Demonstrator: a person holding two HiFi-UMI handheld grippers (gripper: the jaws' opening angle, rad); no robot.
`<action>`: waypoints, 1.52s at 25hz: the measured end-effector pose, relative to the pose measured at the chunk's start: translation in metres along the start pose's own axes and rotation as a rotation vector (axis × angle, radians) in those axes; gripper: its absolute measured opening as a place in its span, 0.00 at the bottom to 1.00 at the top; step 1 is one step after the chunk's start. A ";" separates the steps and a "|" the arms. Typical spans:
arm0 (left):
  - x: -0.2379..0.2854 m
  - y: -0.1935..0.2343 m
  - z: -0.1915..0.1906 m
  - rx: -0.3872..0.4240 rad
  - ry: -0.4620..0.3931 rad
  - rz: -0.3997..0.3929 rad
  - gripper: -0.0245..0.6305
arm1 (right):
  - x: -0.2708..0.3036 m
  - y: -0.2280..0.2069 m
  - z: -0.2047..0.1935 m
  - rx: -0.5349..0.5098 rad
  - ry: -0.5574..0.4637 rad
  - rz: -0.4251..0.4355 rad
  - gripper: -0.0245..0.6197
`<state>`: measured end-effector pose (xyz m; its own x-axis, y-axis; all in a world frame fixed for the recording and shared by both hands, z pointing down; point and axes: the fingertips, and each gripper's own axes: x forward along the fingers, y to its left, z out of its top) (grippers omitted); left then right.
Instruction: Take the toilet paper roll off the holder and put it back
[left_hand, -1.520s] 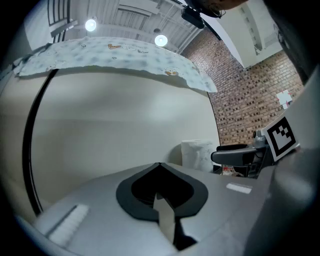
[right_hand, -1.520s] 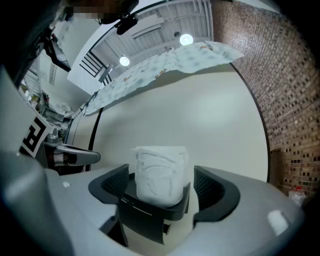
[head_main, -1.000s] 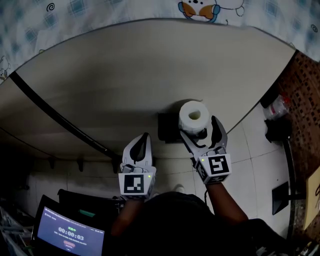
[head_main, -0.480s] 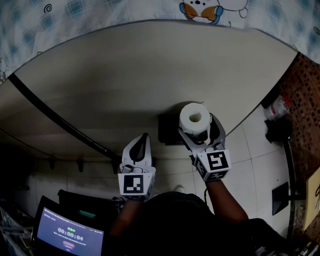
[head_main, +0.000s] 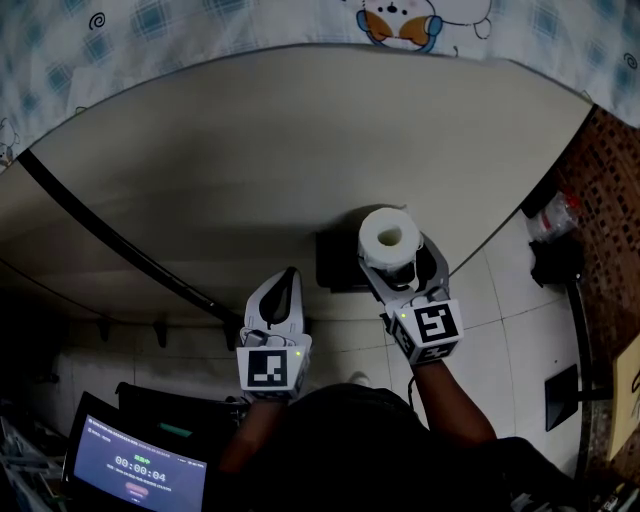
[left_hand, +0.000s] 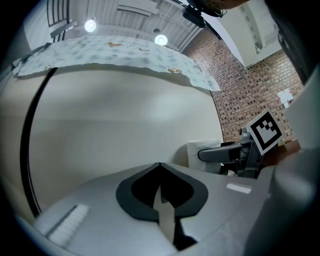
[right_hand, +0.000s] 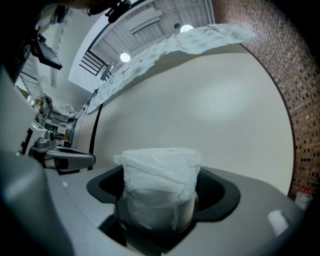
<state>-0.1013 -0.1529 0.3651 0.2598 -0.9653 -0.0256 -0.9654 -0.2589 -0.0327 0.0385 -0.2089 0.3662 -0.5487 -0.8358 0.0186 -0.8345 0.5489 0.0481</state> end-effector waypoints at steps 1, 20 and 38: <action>0.000 -0.001 -0.001 -0.001 0.002 -0.001 0.06 | -0.002 0.001 0.002 -0.002 -0.008 0.004 0.69; -0.004 -0.025 -0.012 -0.025 -0.004 -0.107 0.07 | -0.038 -0.012 0.050 0.001 -0.121 -0.037 0.69; -0.003 -0.038 -0.110 -0.041 0.270 -0.184 0.33 | -0.073 -0.017 0.046 0.025 -0.105 -0.117 0.69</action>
<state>-0.0682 -0.1441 0.4759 0.4195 -0.8745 0.2434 -0.9044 -0.4258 0.0285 0.0905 -0.1571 0.3183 -0.4484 -0.8893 -0.0904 -0.8935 0.4486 0.0189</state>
